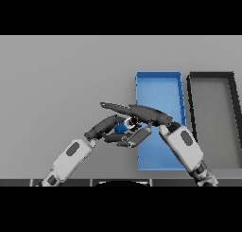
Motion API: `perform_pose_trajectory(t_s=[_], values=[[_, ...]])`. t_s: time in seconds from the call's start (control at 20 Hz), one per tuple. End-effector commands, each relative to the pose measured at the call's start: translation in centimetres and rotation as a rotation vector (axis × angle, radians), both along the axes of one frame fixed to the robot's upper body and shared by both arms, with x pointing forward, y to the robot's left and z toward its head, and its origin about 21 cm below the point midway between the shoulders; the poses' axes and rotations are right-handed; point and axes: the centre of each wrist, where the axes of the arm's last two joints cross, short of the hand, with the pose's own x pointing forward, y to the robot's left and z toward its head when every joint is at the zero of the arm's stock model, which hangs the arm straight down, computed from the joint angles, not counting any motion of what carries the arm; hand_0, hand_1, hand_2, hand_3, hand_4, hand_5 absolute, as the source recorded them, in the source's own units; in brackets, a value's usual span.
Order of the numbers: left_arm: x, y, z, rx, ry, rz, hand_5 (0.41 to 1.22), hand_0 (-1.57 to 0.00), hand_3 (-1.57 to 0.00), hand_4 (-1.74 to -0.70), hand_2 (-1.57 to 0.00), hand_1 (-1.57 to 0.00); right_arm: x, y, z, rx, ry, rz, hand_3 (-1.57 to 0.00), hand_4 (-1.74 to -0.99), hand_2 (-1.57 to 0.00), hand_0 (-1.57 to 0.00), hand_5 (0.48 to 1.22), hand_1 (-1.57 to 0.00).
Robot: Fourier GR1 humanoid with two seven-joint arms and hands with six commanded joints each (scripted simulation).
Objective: Pick up the blue pipe and place it into the blue bin.
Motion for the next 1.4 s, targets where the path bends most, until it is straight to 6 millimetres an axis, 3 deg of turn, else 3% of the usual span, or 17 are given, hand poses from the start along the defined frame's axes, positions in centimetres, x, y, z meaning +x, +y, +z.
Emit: perform_pose_trajectory(t_s=[0.0,0.15,0.2,0.25,0.35,0.4,0.45,0.5,0.6,0.75,0.85,0.95,1.05,1.1,1.15,1.25,1.35], values=[[-0.1,-0.1,0.1,0.001,-0.002,-0.002,1.221,-1.57,-1.51,-1.73,-1.57,-1.57,0.4,0.3,-0.1,0.000,0.003,0.011,0.00,-1.223,-0.01,0.00,0.512,0.00],[0.0,-0.1,0.3,-0.010,0.006,-0.022,1.221,-1.57,-1.47,-1.72,-1.57,-1.57,0.8,1.9,0.1,-0.009,0.005,0.056,-0.01,-1.241,-0.07,-0.01,0.516,-0.04],[-0.4,-0.4,0.4,-0.017,0.007,-0.031,1.221,-1.57,-1.40,-1.72,-1.57,-1.57,0.8,2.0,-0.1,0.001,0.004,0.081,-0.04,-1.268,-0.11,-0.05,0.519,-0.08],[-0.1,-0.4,0.6,-0.012,-0.041,-0.027,1.221,-1.50,-1.15,-1.63,-1.37,-1.39,1.2,2.4,0.4,-0.005,-0.001,0.092,-0.11,-1.308,-0.19,-0.14,0.523,-0.17],[-0.2,-0.4,0.8,0.124,-0.088,-0.002,1.221,-0.99,-0.74,-1.59,-0.87,-0.90,1.1,3.1,0.4,-0.053,0.005,0.114,-0.37,-1.390,-0.50,-0.48,0.538,-0.50],[-0.3,-0.3,0.8,0.129,-0.097,0.014,1.221,-0.88,-0.67,-1.61,-0.80,-0.83,1.0,3.5,0.5,-0.058,0.003,0.129,-0.56,-1.453,-0.71,-0.70,0.551,-0.71],[-0.4,-0.1,0.7,0.135,-0.089,0.019,1.221,-0.89,-0.66,-1.64,-0.85,-0.87,1.0,3.9,0.2,-0.049,0.014,0.145,-0.70,-1.503,-0.89,-0.87,0.573,-0.89],[-0.3,-0.1,0.8,0.085,-0.084,0.023,1.192,-1.03,-0.62,-1.66,-0.99,-1.01,1.3,3.9,0.4,-0.048,0.039,0.137,-0.83,-1.541,-1.02,-1.01,0.604,-1.02],[-0.2,-0.1,0.7,0.001,-0.046,0.013,1.203,-1.22,-0.52,-1.69,-1.20,-1.21,0.9,4.0,-0.1,-0.026,0.078,0.140,-1.10,-1.492,-1.22,-1.21,0.706,-1.22],[-0.3,-0.4,0.6,-0.030,-0.021,0.011,1.212,-1.39,-0.55,-1.71,-1.38,-1.39,0.8,4.1,-0.4,0.010,0.050,0.120,-1.33,-1.458,-1.39,-1.39,0.957,-1.39],[-0.4,-0.2,0.6,-0.023,-0.032,0.012,1.215,-1.46,-0.59,-1.72,-1.45,-1.45,0.5,3.8,-0.2,0.012,0.007,0.120,-1.42,-1.459,-1.46,-1.45,1.052,-1.46],[-0.1,0.0,0.8,0.002,-0.055,0.017,1.217,-1.50,-0.53,-1.73,-1.49,-1.45,0.5,4.2,-0.4,0.015,-0.007,0.126,-1.47,-1.469,-1.50,-1.50,1.113,-1.50],[0.0,-0.2,0.7,0.004,-0.074,0.005,1.219,-1.50,-0.51,-1.73,-1.52,-1.36,0.2,4.2,-0.5,0.018,0.019,0.134,-1.51,-1.473,-1.52,-1.52,1.152,-1.52],[0.0,0.0,0.6,-0.001,-0.085,-0.014,1.219,-1.43,-0.53,-1.64,-1.35,-1.22,0.4,3.9,-0.3,0.030,0.028,0.138,-1.52,-1.474,-1.53,-1.53,1.166,-1.53],[0.2,-0.1,0.7,0.013,-0.093,-0.026,1.219,-1.41,-0.52,-1.54,-1.24,-1.19,0.3,3.9,-0.4,0.031,0.031,0.135,-1.53,-1.477,-1.54,-1.54,1.177,-1.54],[0.3,0.0,0.8,0.036,-0.096,-0.058,1.220,-0.98,-0.33,-1.34,-0.82,-0.80,0.2,4.2,-0.2,0.037,0.011,0.139,-1.54,-1.480,-1.55,-1.55,1.193,-1.55],[0.6,0.4,0.7,0.073,-0.079,-0.077,1.213,-0.63,-0.21,-1.18,-0.52,-0.51,0.1,4.6,-0.4,0.030,0.016,0.142,-1.55,-1.481,-1.56,-1.56,1.203,-1.56]])
